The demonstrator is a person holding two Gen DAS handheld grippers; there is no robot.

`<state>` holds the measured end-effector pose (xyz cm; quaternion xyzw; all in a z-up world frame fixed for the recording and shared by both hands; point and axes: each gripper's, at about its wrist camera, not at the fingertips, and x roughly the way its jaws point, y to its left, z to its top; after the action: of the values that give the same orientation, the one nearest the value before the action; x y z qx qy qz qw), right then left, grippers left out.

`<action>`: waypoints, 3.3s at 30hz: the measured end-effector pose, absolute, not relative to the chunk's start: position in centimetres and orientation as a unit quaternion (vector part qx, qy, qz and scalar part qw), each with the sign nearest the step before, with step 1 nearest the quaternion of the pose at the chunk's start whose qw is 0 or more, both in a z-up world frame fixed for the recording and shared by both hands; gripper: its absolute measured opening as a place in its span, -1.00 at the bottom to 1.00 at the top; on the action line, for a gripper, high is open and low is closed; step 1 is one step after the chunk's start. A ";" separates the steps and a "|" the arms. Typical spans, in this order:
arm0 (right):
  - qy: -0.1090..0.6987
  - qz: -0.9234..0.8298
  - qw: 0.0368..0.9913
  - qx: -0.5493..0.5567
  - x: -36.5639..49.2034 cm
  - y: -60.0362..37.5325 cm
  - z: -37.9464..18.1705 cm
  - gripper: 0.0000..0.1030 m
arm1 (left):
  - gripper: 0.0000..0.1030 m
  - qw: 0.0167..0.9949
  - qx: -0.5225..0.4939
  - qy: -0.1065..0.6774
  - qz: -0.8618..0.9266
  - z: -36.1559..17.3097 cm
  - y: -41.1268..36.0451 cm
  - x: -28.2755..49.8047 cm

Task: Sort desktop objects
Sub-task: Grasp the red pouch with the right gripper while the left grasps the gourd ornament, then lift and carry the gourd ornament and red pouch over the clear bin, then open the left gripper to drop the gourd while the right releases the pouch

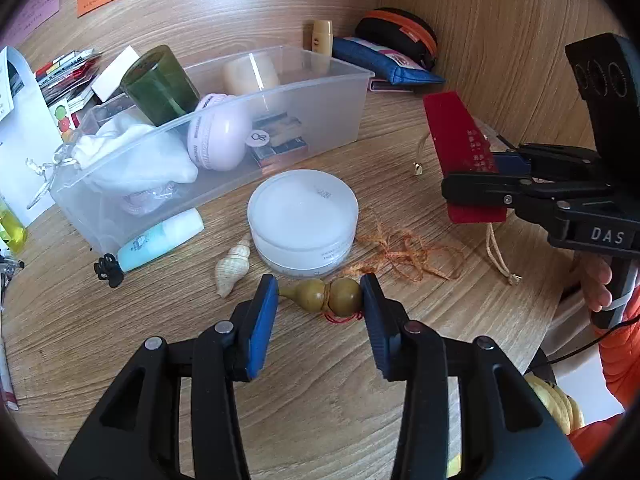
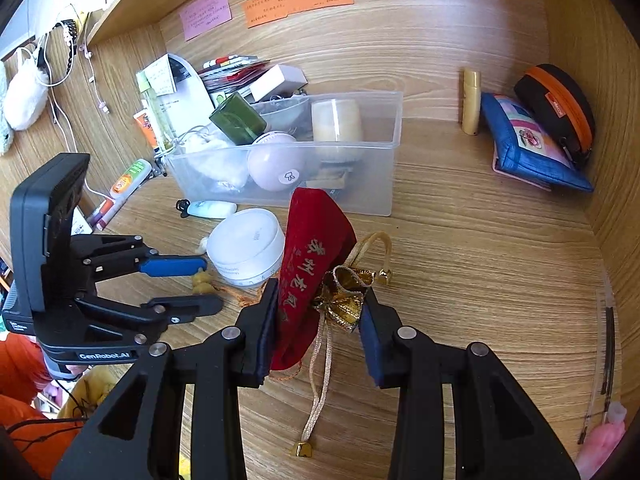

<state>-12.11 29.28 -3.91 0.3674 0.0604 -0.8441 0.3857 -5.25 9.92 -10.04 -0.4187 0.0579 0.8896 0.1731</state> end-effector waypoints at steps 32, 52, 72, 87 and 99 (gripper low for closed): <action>0.011 -0.859 0.397 0.324 -15.2 25.9 1.4 -0.34 | -0.19 0.075 -0.283 -0.020 0.956 -1.0 -0.7 -3.9; -0.009 -0.874 0.388 0.293 -19.6 23.8 4.7 -0.30 | -0.18 0.067 -0.243 -0.028 0.967 2.5 -1.8 -9.1; 0.033 -0.863 0.356 0.357 -23.0 20.5 -0.8 -0.30 | -0.19 0.023 -0.324 -0.040 0.945 -3.8 -3.0 -15.5; 0.069 -0.874 0.335 0.346 -22.3 19.7 -1.6 -0.19 | 0.16 0.005 -0.312 0.006 0.950 -4.6 -1.3 -14.8; 0.077 -0.886 0.335 0.310 -21.2 19.7 -0.7 0.42 | 0.39 -0.002 -0.292 0.023 0.956 -4.5 -0.7 -14.1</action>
<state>-21.22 19.74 -0.70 0.3096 0.0772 -0.8865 0.3352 -14.11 -0.75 -4.49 -0.2923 0.0228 0.9561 -0.0020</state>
